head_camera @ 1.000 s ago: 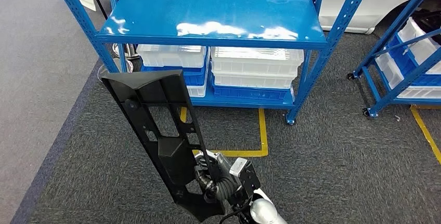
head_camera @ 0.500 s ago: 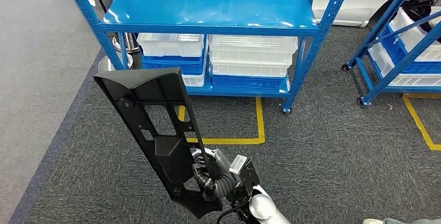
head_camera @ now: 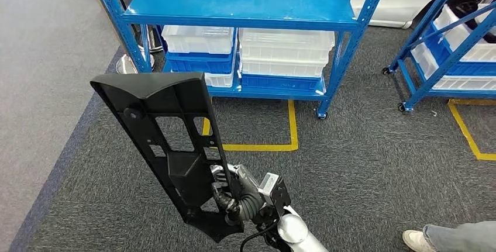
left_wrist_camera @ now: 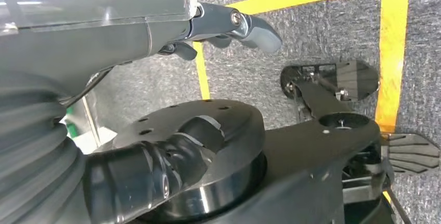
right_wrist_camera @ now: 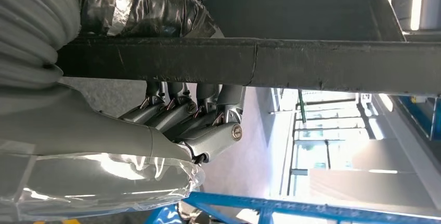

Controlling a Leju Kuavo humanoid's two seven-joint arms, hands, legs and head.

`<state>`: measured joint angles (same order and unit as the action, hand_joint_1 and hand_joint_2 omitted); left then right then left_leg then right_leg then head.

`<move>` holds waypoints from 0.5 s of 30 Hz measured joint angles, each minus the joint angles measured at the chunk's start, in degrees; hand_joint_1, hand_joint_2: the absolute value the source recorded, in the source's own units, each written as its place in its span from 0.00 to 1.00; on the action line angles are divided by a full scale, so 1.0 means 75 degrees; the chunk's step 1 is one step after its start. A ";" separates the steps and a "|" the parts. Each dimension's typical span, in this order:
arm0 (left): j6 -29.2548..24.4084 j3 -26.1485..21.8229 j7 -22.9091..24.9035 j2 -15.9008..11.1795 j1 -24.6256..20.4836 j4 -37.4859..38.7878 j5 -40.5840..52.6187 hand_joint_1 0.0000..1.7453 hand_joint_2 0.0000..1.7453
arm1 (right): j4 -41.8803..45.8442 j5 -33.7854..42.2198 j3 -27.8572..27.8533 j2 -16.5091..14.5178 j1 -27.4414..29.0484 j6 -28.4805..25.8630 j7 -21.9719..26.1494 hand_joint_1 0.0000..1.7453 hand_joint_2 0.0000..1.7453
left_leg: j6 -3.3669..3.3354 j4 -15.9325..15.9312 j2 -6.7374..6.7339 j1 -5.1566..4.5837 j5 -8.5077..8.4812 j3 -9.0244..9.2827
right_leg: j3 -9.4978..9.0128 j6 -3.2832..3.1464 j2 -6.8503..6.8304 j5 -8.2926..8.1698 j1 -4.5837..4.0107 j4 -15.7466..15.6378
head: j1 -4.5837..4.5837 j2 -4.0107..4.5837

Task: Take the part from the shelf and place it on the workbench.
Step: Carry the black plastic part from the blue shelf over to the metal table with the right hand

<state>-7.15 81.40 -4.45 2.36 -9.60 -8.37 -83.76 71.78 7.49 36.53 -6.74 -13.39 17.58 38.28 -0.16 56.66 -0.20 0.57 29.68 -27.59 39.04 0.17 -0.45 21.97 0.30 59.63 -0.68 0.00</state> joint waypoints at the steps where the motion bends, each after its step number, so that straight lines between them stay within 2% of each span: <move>1: -0.0001 0.0000 0.0004 0.0010 -0.0012 0.0000 0.0002 0.00 1.00 | 0.0005 0.0004 0.0001 0.0004 -0.0005 0.0001 0.0001 1.00 1.00 | -0.0084 -0.0007 -0.0023 0.0014 -0.0097 -0.0086 | 0.0065 0.0035 0.0016 0.0208 0.0002 0.0131 | -0.0004 0.0000; 3: -0.0004 0.0000 0.0009 0.0019 -0.0031 0.0000 0.0004 0.00 1.00 | 0.0012 0.0008 0.0001 0.0010 -0.0004 0.0001 0.0002 1.00 1.00 | -0.0199 -0.0003 -0.0055 0.0012 -0.0288 -0.0298 | 0.0235 0.0084 0.0041 0.0994 0.0013 0.0792 | -0.0009 0.0000; 4: -0.0006 0.0000 0.0011 0.0019 -0.0034 0.0000 0.0004 0.00 1.00 | 0.0012 0.0007 0.0001 0.0011 -0.0003 0.0001 0.0002 1.00 1.00 | -0.0234 0.0013 -0.0063 -0.0002 -0.0382 -0.0424 | 0.0315 0.0098 0.0043 0.1364 0.0016 0.1292 | -0.0011 0.0000; 5: -0.0006 0.0000 0.0011 0.0019 -0.0037 0.0000 0.0004 0.00 1.00 | 0.0012 0.0008 0.0001 0.0012 -0.0002 0.0001 0.0002 1.00 1.00 | -0.0240 0.0034 -0.0068 -0.0017 -0.0473 -0.0552 | 0.0361 0.0108 0.0043 0.1569 0.0017 0.1757 | -0.0010 0.0000; 6: -0.0006 0.0000 0.0011 0.0020 -0.0042 0.0000 0.0004 0.00 1.00 | 0.0012 0.0008 0.0001 0.0013 -0.0003 0.0001 0.0002 1.00 1.00 | -0.0241 0.0065 -0.0072 -0.0031 -0.0560 -0.0690 | 0.0333 0.0108 0.0043 0.1564 0.0017 0.2066 | -0.0010 0.0000; 7: -0.0006 0.0000 0.0011 0.0020 -0.0048 0.0000 0.0004 0.00 1.00 | 0.0012 0.0008 0.0001 0.0015 -0.0003 0.0001 0.0002 1.00 1.00 | -0.0237 0.0102 -0.0075 -0.0046 -0.0646 -0.0838 | 0.0209 0.0097 0.0044 0.1416 0.0015 0.2182 | -0.0010 0.0000; 8: -0.0006 0.0000 0.0011 0.0020 -0.0052 0.0000 0.0004 0.00 1.00 | 0.0012 0.0008 0.0001 0.0015 -0.0004 0.0001 0.0002 1.00 1.00 | -0.0229 0.0143 -0.0075 -0.0058 -0.0722 -0.0975 | -0.0047 0.0068 0.0044 0.1194 0.0012 0.1998 | -0.0010 0.0000; 9: -0.0006 0.0000 0.0011 0.0020 -0.0057 0.0000 0.0004 0.00 1.00 | 0.0020 0.0007 0.0001 0.0015 -0.0008 0.0001 0.0002 1.00 1.00 | -0.0217 0.0189 -0.0072 -0.0066 -0.0794 -0.1097 | -0.0435 0.0023 0.0045 0.1043 0.0003 0.1581 | -0.0008 0.0000; 10: -0.0006 0.0000 0.0011 0.0023 -0.0060 0.0000 0.0004 0.00 1.00 | 0.0038 0.0007 0.0001 0.0012 -0.0017 0.0001 0.0001 1.00 1.00 | -0.0194 0.0231 -0.0064 -0.0082 -0.0859 -0.1192 | -0.0892 -0.0026 0.0045 0.1046 -0.0022 0.0987 | -0.0009 0.0000; 11: -0.0006 0.0000 0.0011 0.0026 -0.0063 0.0000 0.0004 0.00 1.00 | 0.0060 0.0007 0.0001 0.0009 -0.0032 0.0002 0.0001 1.00 1.00 | -0.0161 0.0258 -0.0061 -0.0092 -0.0932 -0.1260 | -0.1292 -0.0064 0.0047 0.1146 -0.0046 0.0416 | -0.0007 0.0000; 12: -0.0006 0.0000 0.0011 0.0029 -0.0067 0.0000 0.0004 0.00 1.00 | 0.0081 0.0008 0.0001 0.0005 -0.0052 0.0003 0.0004 1.00 1.00 | -0.0123 0.0260 -0.0060 -0.0092 -0.1011 -0.1302 | -0.1558 -0.0089 0.0050 0.1261 -0.0076 -0.0010 | -0.0007 0.0000; 13: -0.0006 0.0000 0.0011 0.0032 -0.0069 0.0000 0.0004 0.00 1.00 | 0.0095 0.0009 0.0001 0.0001 -0.0069 0.0004 0.0007 1.00 1.00 | -0.0076 0.0236 -0.0061 -0.0088 -0.1102 -0.1328 | -0.1668 -0.0103 0.0054 0.1319 -0.0106 -0.0259 | -0.0007 0.0000; 15: -0.0009 0.0000 0.0009 0.0027 -0.0056 0.0001 0.0004 0.00 1.00 | 0.0096 0.0009 0.0001 0.0000 -0.0079 0.0007 0.0009 1.00 1.00 | 0.0013 0.0174 -0.0056 -0.0073 -0.1221 -0.1398 | -0.1550 -0.0152 0.0047 0.1152 -0.0088 -0.0357 | -0.0009 0.0000</move>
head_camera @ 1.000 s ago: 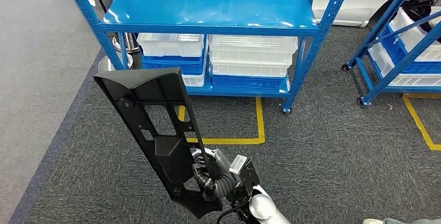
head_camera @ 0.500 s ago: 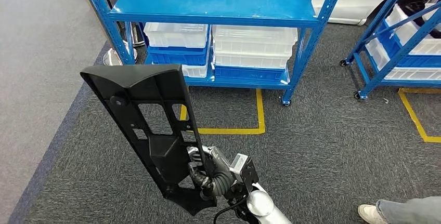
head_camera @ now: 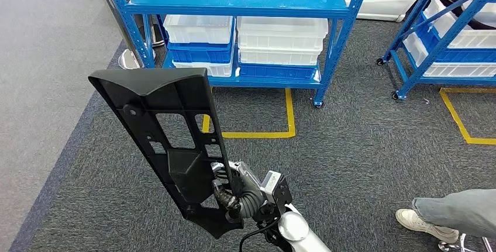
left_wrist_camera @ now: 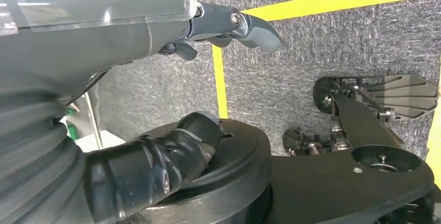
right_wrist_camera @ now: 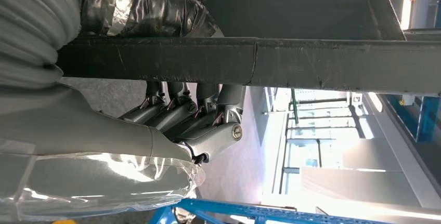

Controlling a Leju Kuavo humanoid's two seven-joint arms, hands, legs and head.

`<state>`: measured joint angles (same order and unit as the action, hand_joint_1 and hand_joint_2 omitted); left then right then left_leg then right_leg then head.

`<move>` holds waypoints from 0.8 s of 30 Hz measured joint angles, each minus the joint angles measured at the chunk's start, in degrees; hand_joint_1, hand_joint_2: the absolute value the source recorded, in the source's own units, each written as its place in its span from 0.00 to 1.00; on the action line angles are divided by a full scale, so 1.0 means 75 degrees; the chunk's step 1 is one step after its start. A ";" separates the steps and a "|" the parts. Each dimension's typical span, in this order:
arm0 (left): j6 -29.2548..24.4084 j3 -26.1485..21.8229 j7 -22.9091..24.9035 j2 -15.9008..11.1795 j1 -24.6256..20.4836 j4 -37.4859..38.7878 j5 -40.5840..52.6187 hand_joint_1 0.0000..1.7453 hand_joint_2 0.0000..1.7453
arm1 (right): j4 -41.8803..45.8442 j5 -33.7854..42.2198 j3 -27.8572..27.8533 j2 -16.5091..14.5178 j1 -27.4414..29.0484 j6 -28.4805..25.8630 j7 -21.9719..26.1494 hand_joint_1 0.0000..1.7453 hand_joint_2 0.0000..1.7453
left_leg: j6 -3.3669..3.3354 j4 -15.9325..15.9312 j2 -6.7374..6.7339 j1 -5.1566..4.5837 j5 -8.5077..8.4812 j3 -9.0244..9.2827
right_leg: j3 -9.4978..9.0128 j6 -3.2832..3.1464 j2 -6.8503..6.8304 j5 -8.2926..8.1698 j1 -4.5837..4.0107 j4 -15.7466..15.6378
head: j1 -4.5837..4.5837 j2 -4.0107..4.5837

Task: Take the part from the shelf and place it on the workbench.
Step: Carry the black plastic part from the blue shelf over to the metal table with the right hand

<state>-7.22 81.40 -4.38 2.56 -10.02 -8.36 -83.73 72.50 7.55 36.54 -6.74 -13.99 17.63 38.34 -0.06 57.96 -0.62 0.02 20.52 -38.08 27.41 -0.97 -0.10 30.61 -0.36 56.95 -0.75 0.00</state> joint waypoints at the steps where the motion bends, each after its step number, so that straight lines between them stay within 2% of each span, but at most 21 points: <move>1: -0.0005 0.0000 -0.0001 -0.0004 0.0008 0.0001 0.0000 0.00 1.00 | -0.0001 -0.0001 0.0000 0.0000 0.0003 0.0001 -0.0002 1.00 1.00 | 0.0042 0.0071 0.0010 0.0003 0.0152 -0.0069 | 0.0102 -0.0048 -0.0012 -0.0119 0.0022 -0.0023 | 0.0002 0.0000; 2: -0.0010 0.0000 -0.0001 -0.0009 0.0016 0.0003 0.0000 0.00 1.00 | -0.0002 -0.0001 0.0000 -0.0001 0.0007 0.0003 -0.0004 1.00 1.00 | 0.0080 0.0286 0.0021 0.0006 0.0473 -0.0166 | 0.0228 -0.0093 -0.0027 -0.0247 0.0048 -0.0045 | 0.0004 0.0000; 4: -0.0017 0.0000 -0.0001 -0.0018 0.0012 0.0004 0.0001 0.00 1.00 | -0.0001 -0.0001 0.0000 -0.0003 0.0005 0.0006 -0.0004 1.00 1.00 | 0.0138 0.1134 0.0031 0.0024 0.1357 -0.0366 | 0.0508 -0.0150 -0.0047 -0.0477 0.0054 -0.0033 | 0.0009 0.0000; 5: -0.0017 0.0000 -0.0001 -0.0022 0.0010 0.0004 0.0002 0.00 1.00 | 0.0000 -0.0001 0.0000 -0.0003 0.0006 0.0007 -0.0004 1.00 1.00 | 0.0161 0.1639 0.0032 0.0028 0.1621 -0.0426 | 0.0662 -0.0154 -0.0053 -0.0591 0.0052 -0.0016 | 0.0009 0.0000; 6: -0.0017 0.0000 -0.0002 -0.0025 0.0007 0.0004 0.0004 0.00 1.00 | 0.0000 -0.0001 0.0000 -0.0002 0.0006 0.0007 -0.0004 1.00 1.00 | 0.0178 0.2038 0.0033 0.0031 0.1651 -0.0415 | 0.0829 -0.0148 -0.0057 -0.0705 0.0052 0.0009 | 0.0008 0.0000; 8: -0.0017 0.0000 -0.0004 -0.0028 0.0003 0.0004 0.0015 0.00 1.00 | 0.0000 -0.0004 0.0000 -0.0001 0.0006 0.0007 -0.0004 1.00 1.00 | 0.0198 0.2222 0.0033 0.0040 0.1237 -0.0106 | 0.1180 -0.0117 -0.0063 -0.0924 0.0064 0.0083 | 0.0008 0.0000; 9: -0.0017 0.0000 -0.0004 -0.0029 -0.0005 0.0004 0.0020 0.00 1.00 | 0.0000 -0.0006 0.0000 -0.0001 0.0006 0.0007 -0.0003 1.00 1.00 | 0.0203 0.1929 0.0034 0.0050 0.1036 0.0240 | 0.1345 -0.0092 -0.0062 -0.1025 0.0073 0.0131 | 0.0009 0.0000; 10: -0.0017 0.0000 -0.0004 -0.0029 -0.0020 0.0004 0.0024 0.00 1.00 | 0.0003 -0.0007 0.0000 -0.0002 0.0005 0.0007 -0.0001 1.00 1.00 | 0.0203 0.1387 0.0040 0.0052 0.1028 0.0727 | 0.1486 -0.0058 -0.0056 -0.1112 0.0071 0.0188 | 0.0009 0.0000; 11: -0.0017 0.0000 -0.0004 -0.0028 -0.0036 0.0004 0.0026 0.00 1.00 | 0.0012 -0.0009 0.0000 -0.0002 0.0004 0.0006 0.0001 1.00 1.00 | 0.0172 0.0731 0.0053 0.0047 0.1185 0.1212 | 0.1595 -0.0019 -0.0053 -0.1198 0.0065 0.0243 | 0.0008 0.0000; 12: -0.0017 0.0000 -0.0005 -0.0028 -0.0048 0.0004 0.0026 0.00 1.00 | 0.0023 -0.0010 0.0000 -0.0002 0.0003 0.0005 0.0007 1.00 1.00 | 0.0126 0.0210 0.0065 0.0037 0.1373 0.1564 | 0.1661 0.0020 -0.0056 -0.1291 0.0058 0.0268 | 0.0007 0.0000; 13: -0.0015 0.0000 -0.0006 -0.0026 -0.0057 0.0004 0.0026 0.00 1.00 | 0.0033 -0.0012 0.0000 -0.0002 0.0002 0.0004 0.0015 1.00 1.00 | 0.0067 -0.0139 0.0074 0.0017 0.1522 0.1766 | 0.1697 0.0059 -0.0062 -0.1387 0.0053 0.0269 | 0.0007 0.0000; 15: -0.0013 0.0000 -0.0005 -0.0016 -0.0053 0.0004 0.0023 0.00 1.00 | 0.0040 -0.0016 0.0000 0.0001 0.0006 -0.0003 0.0028 1.00 1.00 | -0.0079 -0.0239 0.0058 0.0019 0.1456 0.1680 | 0.1734 0.0143 -0.0061 -0.1541 0.0057 0.0218 | 0.0003 0.0000; 16: -0.0018 0.0000 0.0000 -0.0007 -0.0053 0.0004 0.0016 0.00 1.00 | 0.0040 -0.0021 0.0000 0.0007 0.0009 -0.0009 0.0035 1.00 1.00 | -0.0155 -0.0240 0.0040 0.0029 0.1371 0.1595 | 0.1793 0.0184 -0.0044 -0.1445 0.0064 0.0273 | 0.0002 0.0000; 17: -0.0037 0.0000 0.0005 0.0000 -0.0051 0.0004 0.0009 0.00 1.00 | 0.0040 -0.0028 0.0000 0.0013 0.0015 -0.0018 0.0046 1.00 1.00 | -0.0232 -0.0251 0.0019 0.0043 0.1272 0.1489 | 0.1884 0.0219 -0.0026 -0.1193 0.0070 0.0447 | 0.0001 0.0000; 18: -0.0065 0.0000 0.0010 0.0005 -0.0053 0.0004 0.0003 0.00 1.00 | 0.0040 -0.0041 0.0000 0.0023 0.0018 -0.0028 0.0066 1.00 1.00 | -0.0292 -0.0253 0.0001 0.0050 0.1173 0.1369 | 0.2001 0.0247 -0.0011 -0.0796 0.0085 0.0773 | 0.0000 0.0000; 19: -0.0092 0.0000 0.0013 0.0006 -0.0054 0.0004 -0.0001 0.00 1.00 | 0.0041 -0.0066 0.0000 0.0033 0.0021 -0.0043 0.0095 1.00 1.00 | -0.0329 -0.0252 -0.0003 0.0044 0.1073 0.1243 | 0.2135 0.0268 -0.0005 -0.0375 0.0093 0.1237 | 0.0002 0.0000; 20: -0.0113 0.0000 0.0013 0.0005 -0.0054 0.0004 -0.0002 0.00 1.00 | 0.0042 -0.0108 0.0000 0.0045 0.0023 -0.0066 0.0124 1.00 1.00 | -0.0343 -0.0246 -0.0006 0.0038 0.0966 0.1115 | 0.2247 0.0286 -0.0004 -0.0089 0.0097 0.1762 | 0.0002 0.0000; 21: -0.0122 0.0000 0.0013 0.0005 -0.0053 0.0004 -0.0004 0.00 1.00 | 0.0042 -0.0159 0.0000 0.0060 0.0028 -0.0095 0.0147 1.00 1.00 | -0.0343 -0.0239 -0.0006 0.0030 0.0858 0.0984 | 0.2314 0.0297 -0.0003 -0.0024 0.0099 0.2243 | 0.0002 0.0000; 22: -0.0122 0.0000 0.0014 0.0006 -0.0052 0.0004 -0.0004 0.00 1.00 | 0.0043 -0.0206 0.0000 0.0076 0.0036 -0.0130 0.0162 1.00 1.00 | -0.0336 -0.0226 0.0000 0.0020 0.0755 0.0850 | 0.2306 0.0294 -0.0002 -0.0165 0.0098 0.2565 | 0.0003 0.0000; 23: -0.0123 0.0000 0.0015 0.0007 -0.0050 0.0004 -0.0005 0.00 1.00 | 0.0044 -0.0245 0.0000 0.0090 0.0043 -0.0157 0.0167 1.00 1.00 | -0.0321 -0.0210 0.0019 0.0011 0.0661 0.0714 | 0.2182 0.0272 0.0007 -0.0414 0.0094 0.2648 | 0.0003 0.0000; 24: -0.0128 0.0000 0.0015 0.0008 -0.0052 0.0004 -0.0006 0.00 1.00 | 0.0050 -0.0271 0.0000 0.0103 0.0048 -0.0175 0.0168 1.00 1.00 | -0.0302 -0.0193 0.0047 0.0003 0.0574 0.0588 | 0.1914 0.0230 0.0041 -0.0629 0.0086 0.2454 | 0.0004 0.0000</move>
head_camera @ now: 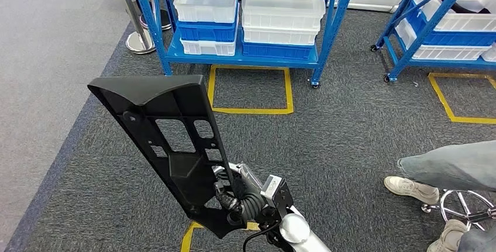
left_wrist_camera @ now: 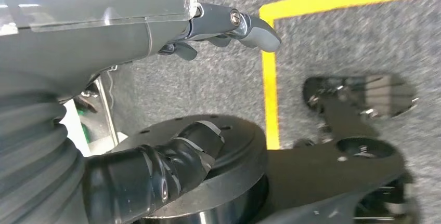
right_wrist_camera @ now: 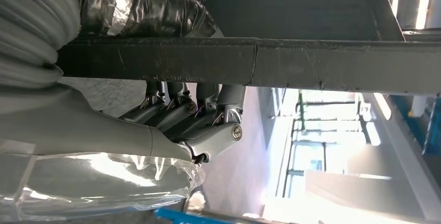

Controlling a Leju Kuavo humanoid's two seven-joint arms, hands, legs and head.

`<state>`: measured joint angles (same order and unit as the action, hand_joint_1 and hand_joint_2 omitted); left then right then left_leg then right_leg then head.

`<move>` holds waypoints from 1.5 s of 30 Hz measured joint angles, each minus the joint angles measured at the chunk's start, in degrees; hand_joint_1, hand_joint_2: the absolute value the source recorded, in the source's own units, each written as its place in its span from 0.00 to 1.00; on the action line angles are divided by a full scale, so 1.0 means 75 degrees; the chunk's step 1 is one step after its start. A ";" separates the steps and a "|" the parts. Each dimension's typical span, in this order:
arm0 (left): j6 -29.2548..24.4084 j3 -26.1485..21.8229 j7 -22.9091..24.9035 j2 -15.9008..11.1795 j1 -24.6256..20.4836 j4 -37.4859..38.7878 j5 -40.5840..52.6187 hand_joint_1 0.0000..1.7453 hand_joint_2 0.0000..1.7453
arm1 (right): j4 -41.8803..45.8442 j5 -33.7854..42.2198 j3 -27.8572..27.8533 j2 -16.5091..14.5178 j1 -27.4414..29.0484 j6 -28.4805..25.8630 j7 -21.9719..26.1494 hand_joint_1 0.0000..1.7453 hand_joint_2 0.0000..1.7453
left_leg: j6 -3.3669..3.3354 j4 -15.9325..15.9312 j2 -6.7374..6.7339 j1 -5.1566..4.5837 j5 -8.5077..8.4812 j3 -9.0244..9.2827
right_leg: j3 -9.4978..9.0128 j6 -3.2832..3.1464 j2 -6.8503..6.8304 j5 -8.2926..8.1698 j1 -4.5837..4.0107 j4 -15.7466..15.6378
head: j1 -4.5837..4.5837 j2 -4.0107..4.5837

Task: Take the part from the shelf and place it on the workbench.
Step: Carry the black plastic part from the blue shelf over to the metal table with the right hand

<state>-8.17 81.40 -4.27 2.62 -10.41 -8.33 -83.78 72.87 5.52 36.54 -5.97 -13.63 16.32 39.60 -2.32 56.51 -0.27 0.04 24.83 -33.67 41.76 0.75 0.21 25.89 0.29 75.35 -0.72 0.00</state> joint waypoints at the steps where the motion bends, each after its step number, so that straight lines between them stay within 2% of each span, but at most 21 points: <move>1: -0.0004 0.0001 0.0001 0.0011 -0.0006 -0.0001 0.0000 0.00 1.00 | 0.0019 -0.0026 0.0000 0.0011 0.0003 -0.0013 0.0001 1.00 1.00 | 0.0024 0.0020 0.0034 -0.0005 -0.0077 -0.0105 | -0.0447 -0.0069 0.0102 -0.0034 -0.0010 -0.0473 | 0.0002 0.0000; 3: -0.0025 0.0001 -0.0001 0.0034 -0.0028 -0.0002 -0.0002 0.00 1.00 | 0.0086 -0.0087 0.0000 0.0029 0.0001 -0.0040 0.0006 1.00 1.00 | 0.0084 0.0074 0.0116 -0.0027 -0.0202 -0.0238 | -0.1442 -0.0189 0.0292 0.0311 -0.0040 -0.1740 | 0.0004 0.0000; 4: -0.0032 0.0001 -0.0002 0.0046 -0.0036 -0.0003 -0.0003 0.00 1.00 | 0.0123 -0.0118 0.0000 0.0035 0.0000 -0.0061 0.0009 1.00 1.00 | 0.0124 0.0092 0.0158 -0.0033 -0.0263 -0.0281 | -0.1772 -0.0222 0.0335 0.0512 -0.0056 -0.2193 | 0.0003 0.0000; 6: -0.0050 0.0000 -0.0002 0.0049 -0.0035 -0.0003 -0.0007 0.00 1.00 | 0.0168 -0.0171 0.0000 0.0050 0.0015 -0.0110 0.0014 1.00 1.00 | 0.0211 0.0110 0.0246 -0.0037 -0.0366 -0.0346 | -0.1922 -0.0250 0.0233 0.0616 -0.0053 -0.2502 | 0.0001 0.0000; 8: -0.0074 0.0000 -0.0002 0.0048 -0.0021 -0.0003 -0.0012 0.00 1.00 | 0.0191 -0.0198 0.0000 0.0064 0.0043 -0.0142 0.0012 1.00 1.00 | 0.0291 0.0343 0.0247 -0.0013 -0.0165 -0.0480 | -0.1870 -0.0336 0.0101 0.0516 -0.0018 -0.2539 | 0.0008 0.0000; 11: -0.0094 0.0001 -0.0002 0.0046 -0.0010 -0.0003 -0.0016 0.00 1.00 | 0.0221 -0.0201 0.0000 0.0083 0.0082 -0.0151 0.0012 1.00 1.00 | 0.0421 0.1650 0.0168 0.0036 0.0712 -0.0970 | -0.1724 -0.0416 -0.0107 0.0390 -0.0012 -0.2536 | 0.0024 0.0000; 13: -0.0093 0.0001 -0.0002 0.0040 0.0001 -0.0003 -0.0018 0.00 1.00 | 0.0225 -0.0203 0.0000 0.0101 0.0117 -0.0156 0.0012 1.00 1.00 | 0.0491 0.2253 0.0147 0.0059 0.0884 -0.1099 | -0.1608 -0.0401 -0.0252 0.0345 -0.0014 -0.2486 | 0.0023 0.0000; 14: -0.0093 0.0001 -0.0002 0.0037 0.0008 -0.0003 -0.0018 0.00 1.00 | 0.0227 -0.0202 0.0000 0.0106 0.0131 -0.0155 0.0012 1.00 1.00 | 0.0513 0.2148 0.0120 0.0071 0.0768 -0.0953 | -0.1557 -0.0392 -0.0324 0.0336 -0.0011 -0.2449 | 0.0023 0.0000; 16: -0.0093 0.0003 0.0001 0.0033 0.0019 -0.0003 -0.0018 0.00 1.00 | 0.0243 -0.0197 0.0000 0.0109 0.0142 -0.0147 0.0012 1.00 1.00 | 0.0530 0.1222 -0.0070 0.0087 0.0429 -0.0322 | -0.1487 -0.0363 -0.0456 0.0344 -0.0009 -0.2365 | 0.0024 0.0000; 18: -0.0090 0.0003 0.0004 0.0037 0.0017 -0.0003 -0.0018 0.00 1.00 | 0.0279 -0.0189 0.0000 0.0111 0.0143 -0.0140 0.0012 1.00 1.00 | 0.0451 0.0427 -0.0293 0.0044 0.0267 0.0175 | -0.1441 -0.0301 -0.0562 0.0361 -0.0041 -0.2299 | 0.0021 0.0000; 21: -0.0087 0.0004 0.0004 0.0044 0.0024 -0.0003 -0.0018 0.00 1.00 | 0.0313 -0.0153 0.0000 0.0114 0.0144 -0.0101 0.0013 1.00 1.00 | 0.0266 0.0226 -0.0278 0.0017 0.0267 0.0228 | -0.1421 -0.0185 -0.0663 0.0355 -0.0090 -0.2257 | 0.0014 0.0000; 23: -0.0090 0.0007 0.0004 0.0050 0.0030 -0.0003 -0.0018 0.00 1.00 | 0.0321 -0.0082 0.0000 0.0115 0.0144 -0.0045 0.0013 1.00 1.00 | 0.0154 0.0159 -0.0221 0.0057 0.0221 0.0211 | -0.1346 -0.0091 -0.0502 0.0485 -0.0077 -0.2090 | 0.0012 0.0000; 26: -0.0095 0.0009 -0.0001 0.0063 0.0027 -0.0003 -0.0034 0.00 1.00 | 0.0334 0.0017 -0.0002 0.0132 0.0166 0.0014 0.0016 1.00 1.00 | 0.0031 0.0133 -0.0169 0.0071 0.0147 0.0139 | -0.0752 -0.0006 -0.0102 0.1164 -0.0028 -0.0851 | 0.0007 0.0000; 28: -0.0101 0.0012 -0.0002 0.0067 0.0034 -0.0003 -0.0058 0.00 1.00 | 0.0333 0.0049 -0.0003 0.0152 0.0203 0.0017 0.0015 1.00 1.00 | 0.0011 0.0157 -0.0115 0.0063 0.0128 0.0085 | -0.0367 0.0010 -0.0056 0.1376 -0.0009 -0.0089 | 0.0009 0.0000; 30: -0.0104 0.0017 -0.0002 0.0067 0.0041 -0.0003 -0.0075 0.00 1.00 | 0.0333 0.0074 -0.0003 0.0166 0.0220 0.0016 0.0013 1.00 1.00 | 0.0016 0.0199 -0.0060 0.0063 0.0127 0.0061 | -0.0498 -0.0003 -0.0054 0.1031 0.0007 -0.0389 | 0.0008 0.0000; 33: -0.0104 0.0022 -0.0002 0.0071 0.0036 -0.0003 -0.0083 0.00 1.00 | 0.0337 0.0100 -0.0003 0.0168 0.0209 0.0025 0.0012 1.00 1.00 | 0.0086 0.0277 -0.0006 0.0036 0.0143 0.0028 | -0.1172 -0.0071 -0.0041 0.0376 -0.0001 -0.1830 | 0.0009 0.0000; 38: -0.0108 0.0026 -0.0015 0.0070 0.0034 -0.0003 -0.0095 0.00 1.00 | 0.0355 0.0113 -0.0003 0.0161 0.0211 0.0066 0.0013 1.00 1.00 | 0.0301 0.0360 0.0021 0.0037 0.0171 -0.0073 | -0.1242 -0.0242 -0.0039 0.0245 -0.0001 -0.2200 | 0.0013 0.0000; 40: -0.0108 0.0026 -0.0029 0.0065 0.0031 -0.0003 -0.0104 0.00 1.00 | 0.0369 0.0120 -0.0003 0.0152 0.0207 0.0085 0.0015 1.00 1.00 | 0.0377 0.0918 0.0027 0.0059 0.0553 -0.0316 | -0.1239 -0.0317 -0.0058 0.0193 0.0031 -0.2251 | 0.0018 0.0000; 42: -0.0110 0.0026 -0.0058 0.0056 0.0033 -0.0003 -0.0115 0.00 1.00 | 0.0372 0.0126 -0.0003 0.0151 0.0213 0.0105 0.0014 1.00 1.00 | 0.0433 0.1857 0.0029 0.0070 0.1026 -0.0710 | -0.1205 -0.0341 -0.0073 0.0181 0.0019 -0.2244 | 0.0022 0.0000; 44: -0.0113 0.0026 -0.0090 0.0045 0.0043 -0.0003 -0.0128 0.00 1.00 | 0.0372 0.0126 -0.0003 0.0152 0.0222 0.0121 0.0012 1.00 1.00 | 0.0446 0.2260 0.0028 0.0072 0.1086 -0.0848 | -0.1177 -0.0342 -0.0079 0.0180 0.0006 -0.2219 | 0.0022 0.0000; 45: -0.0114 0.0026 -0.0103 0.0042 0.0047 -0.0003 -0.0130 0.00 1.00 | 0.0372 0.0127 -0.0003 0.0152 0.0223 0.0126 0.0012 1.00 1.00 | 0.0436 0.2055 0.0028 0.0072 0.0919 -0.0723 | -0.1173 -0.0341 -0.0078 0.0181 0.0003 -0.2206 | 0.0022 0.0000</move>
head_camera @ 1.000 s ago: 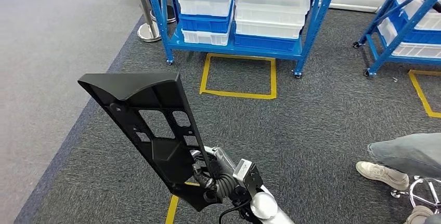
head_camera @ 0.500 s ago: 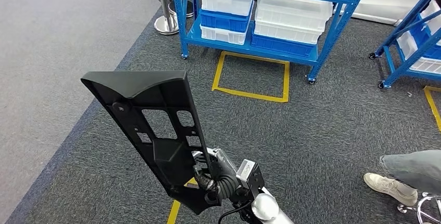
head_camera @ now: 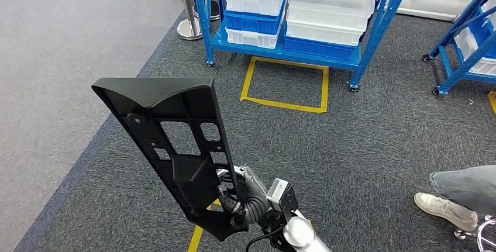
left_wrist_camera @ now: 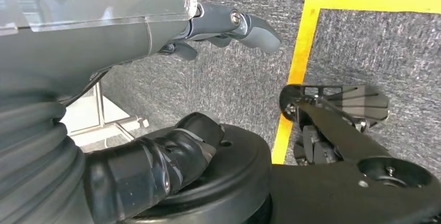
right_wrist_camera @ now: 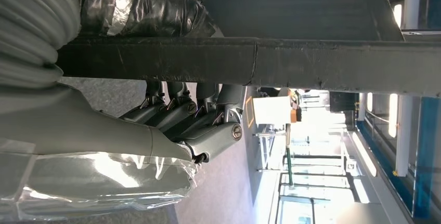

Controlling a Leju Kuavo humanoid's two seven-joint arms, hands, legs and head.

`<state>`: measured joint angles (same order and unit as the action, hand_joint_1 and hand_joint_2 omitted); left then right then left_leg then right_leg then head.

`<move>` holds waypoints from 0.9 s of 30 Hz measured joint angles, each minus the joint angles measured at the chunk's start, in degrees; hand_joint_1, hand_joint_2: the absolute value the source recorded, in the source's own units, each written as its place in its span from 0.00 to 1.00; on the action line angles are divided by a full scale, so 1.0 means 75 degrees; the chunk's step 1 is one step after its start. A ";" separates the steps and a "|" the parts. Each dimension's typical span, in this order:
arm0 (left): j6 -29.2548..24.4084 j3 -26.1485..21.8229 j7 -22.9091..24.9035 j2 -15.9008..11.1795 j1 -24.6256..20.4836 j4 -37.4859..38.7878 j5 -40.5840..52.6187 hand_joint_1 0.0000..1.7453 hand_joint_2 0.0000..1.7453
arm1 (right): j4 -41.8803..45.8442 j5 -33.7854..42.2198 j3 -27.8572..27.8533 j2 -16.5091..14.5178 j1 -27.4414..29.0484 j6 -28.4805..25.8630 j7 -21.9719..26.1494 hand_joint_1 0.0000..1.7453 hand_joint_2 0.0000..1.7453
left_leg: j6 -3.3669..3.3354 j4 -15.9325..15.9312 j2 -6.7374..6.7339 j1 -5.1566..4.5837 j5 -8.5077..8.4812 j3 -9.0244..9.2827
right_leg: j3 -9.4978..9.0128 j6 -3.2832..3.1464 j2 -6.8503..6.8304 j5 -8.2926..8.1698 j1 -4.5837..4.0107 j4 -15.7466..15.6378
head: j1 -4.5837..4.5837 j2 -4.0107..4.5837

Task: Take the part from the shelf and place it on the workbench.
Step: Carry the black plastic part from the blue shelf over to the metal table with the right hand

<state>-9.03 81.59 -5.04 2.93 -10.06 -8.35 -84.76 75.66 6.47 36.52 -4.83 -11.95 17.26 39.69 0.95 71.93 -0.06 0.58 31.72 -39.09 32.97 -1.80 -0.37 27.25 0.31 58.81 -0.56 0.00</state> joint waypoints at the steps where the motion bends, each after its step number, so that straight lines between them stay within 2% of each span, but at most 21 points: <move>1: 0.0001 0.0001 -0.0006 -0.0002 0.0002 0.0000 0.0001 0.00 1.00 | 0.0001 0.0000 0.0000 -0.0001 -0.0002 0.0004 0.0000 1.00 1.00 | -0.0022 -0.0449 -0.0001 0.0000 -0.0255 0.0244 | -0.0003 0.0004 0.0002 0.0002 -0.0002 0.0011 | 0.0000 0.0000; 2: 0.0004 0.0001 -0.0013 -0.0002 0.0002 0.0000 0.0001 0.00 1.00 | 0.0003 0.0000 0.0000 -0.0001 -0.0004 0.0005 0.0000 1.00 1.00 | -0.0050 -0.0966 -0.0002 -0.0005 -0.0450 0.0513 | -0.0007 0.0017 0.0005 0.0012 -0.0006 0.0018 | -0.0001 0.0000; 3: 0.0009 0.0003 -0.0023 -0.0002 -0.0002 0.0000 0.0002 0.00 1.00 | 0.0008 0.0000 0.0000 -0.0002 -0.0007 0.0006 0.0000 1.00 1.00 | -0.0091 -0.1417 -0.0003 -0.0023 -0.0551 0.0728 | 0.0000 0.0048 0.0009 0.0037 -0.0015 0.0023 | -0.0002 0.0000; 4: 0.0019 0.0004 -0.0038 -0.0002 -0.0008 0.0000 0.0004 0.00 1.00 | 0.0017 -0.0001 0.0000 -0.0003 -0.0010 0.0007 0.0000 1.00 1.00 | -0.0142 -0.1719 -0.0005 -0.0044 -0.0556 0.0859 | 0.0005 0.0099 0.0010 0.0061 -0.0022 0.0007 | -0.0003 0.0000; 7: 0.0048 0.0008 -0.0086 0.0001 0.0013 0.0000 0.0034 0.00 1.00 | 0.0053 -0.0004 0.0000 -0.0006 -0.0008 0.0013 0.0001 1.00 1.00 | -0.0331 -0.1977 0.0011 -0.0051 -0.0448 0.0981 | -0.0017 0.0272 0.0009 0.0016 -0.0035 0.0063 | -0.0005 -0.0001; 9: 0.0060 0.0009 -0.0111 0.0003 0.0043 0.0000 0.0043 0.00 1.00 | 0.0079 -0.0005 0.0000 -0.0007 -0.0019 0.0015 0.0001 1.00 1.00 | -0.0441 -0.2020 0.0030 -0.0024 -0.0462 0.1143 | 0.0081 0.0334 0.0027 0.0107 -0.0025 0.0326 | -0.0014 -0.0001; 11: 0.0076 0.0009 -0.0130 0.0004 0.0054 0.0000 0.0042 0.00 1.00 | 0.0092 -0.0004 0.0000 -0.0005 -0.0020 0.0014 0.0004 1.00 1.00 | -0.0486 -0.2018 0.0028 -0.0016 -0.0451 0.1298 | 0.0523 0.0391 0.0045 0.0397 0.0000 0.1087 | -0.0022 0.0000; 13: 0.0090 0.0009 -0.0130 0.0006 0.0064 0.0000 0.0036 0.00 1.00 | 0.0090 -0.0004 0.0000 0.0003 -0.0004 0.0013 0.0007 1.00 1.00 | -0.0473 -0.2003 0.0024 -0.0015 -0.0404 0.1411 | 0.1143 0.0450 0.0044 0.0755 0.0016 0.1938 | -0.0022 0.0000; 14: 0.0096 0.0009 -0.0125 0.0007 0.0071 0.0000 0.0031 0.00 1.00 | 0.0089 -0.0004 0.0000 0.0009 0.0005 0.0012 0.0006 1.00 1.00 | -0.0456 -0.1997 0.0030 -0.0013 -0.0364 0.1472 | 0.1347 0.0467 0.0043 0.0862 0.0022 0.2097 | -0.0022 0.0000; 15: 0.0101 0.0009 -0.0117 0.0007 0.0079 0.0000 0.0027 0.00 1.00 | 0.0088 -0.0005 0.0000 0.0013 0.0007 0.0012 0.0005 1.00 1.00 | -0.0436 -0.1995 0.0045 -0.0011 -0.0298 0.1545 | 0.1418 0.0466 0.0043 0.0829 0.0028 0.1978 | -0.0023 0.0000; 16: 0.0103 0.0009 -0.0106 0.0010 0.0084 0.0000 0.0025 0.00 1.00 | 0.0088 -0.0006 0.0000 0.0016 0.0006 0.0013 0.0003 1.00 1.00 | -0.0413 -0.1994 0.0058 -0.0009 -0.0219 0.1633 | 0.1360 0.0453 0.0043 0.0614 0.0033 0.1610 | -0.0023 0.0000; 18: 0.0104 0.0009 -0.0085 0.0017 0.0088 0.0000 0.0022 0.00 1.00 | 0.0087 -0.0006 0.0000 0.0018 0.0006 0.0015 0.0001 1.00 1.00 | -0.0355 -0.1976 0.0072 -0.0014 -0.0043 0.1802 | 0.1133 0.0387 0.0044 -0.0196 0.0018 0.0680 | -0.0023 0.0000; 19: 0.0101 0.0009 -0.0078 0.0020 0.0085 0.0000 0.0016 0.00 1.00 | 0.0087 -0.0007 0.0000 0.0019 0.0005 0.0015 0.0001 1.00 1.00 | -0.0310 -0.1962 0.0076 -0.0020 0.0034 0.1841 | 0.1051 0.0329 0.0046 -0.0516 -0.0001 0.0394 | -0.0023 0.0000; 20: 0.0094 0.0009 -0.0074 0.0022 0.0080 0.0000 0.0009 0.00 1.00 | 0.0090 -0.0009 0.0000 0.0019 0.0007 0.0015 0.0001 1.00 1.00 | -0.0256 -0.1949 0.0076 -0.0025 0.0091 0.1856 | 0.1027 0.0257 0.0054 -0.0702 -0.0025 0.0274 | -0.0024 0.0000; 22: 0.0068 0.0009 -0.0069 0.0024 0.0073 0.0000 -0.0001 0.00 1.00 | 0.0101 -0.0012 0.0000 0.0017 0.0004 0.0014 0.0000 1.00 1.00 | -0.0146 -0.1867 0.0069 -0.0024 0.0075 0.1825 | 0.0995 0.0114 0.0074 -0.0700 -0.0056 0.0275 | -0.0024 -0.0001; 24: 0.0044 0.0009 -0.0066 0.0025 0.0065 0.0000 -0.0001 0.00 1.00 | 0.0117 -0.0012 0.0000 0.0014 -0.0002 0.0012 0.0001 1.00 1.00 | -0.0072 -0.1450 0.0059 -0.0007 0.0001 0.1628 | 0.0881 0.0020 0.0076 -0.0679 -0.0036 0.0173 | -0.0020 -0.0001; 25: 0.0035 0.0009 -0.0067 0.0025 0.0056 0.0000 -0.0001 0.00 1.00 | 0.0123 -0.0012 0.0000 0.0009 -0.0005 0.0013 0.0003 1.00 1.00 | -0.0045 -0.1086 0.0057 0.0000 0.0057 0.1419 | 0.0814 -0.0013 0.0069 -0.0668 -0.0017 0.0114 | -0.0020 0.0000; 27: 0.0025 0.0009 -0.0068 0.0025 0.0038 0.0000 -0.0001 0.00 1.00 | 0.0126 -0.0018 0.0000 0.0001 -0.0009 0.0014 0.0002 1.00 1.00 | -0.0007 -0.0261 0.0052 0.0010 0.0456 0.0892 | 0.0734 -0.0069 0.0058 -0.0629 -0.0011 0.0056 | -0.0019 0.0000</move>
<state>-8.84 81.66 -5.55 3.12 -9.78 -8.35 -84.76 76.61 6.34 36.52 -4.83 -12.03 17.37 39.71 0.90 69.97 0.33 0.66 35.14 -32.40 38.47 -2.32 0.06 22.53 0.23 59.23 -0.70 0.00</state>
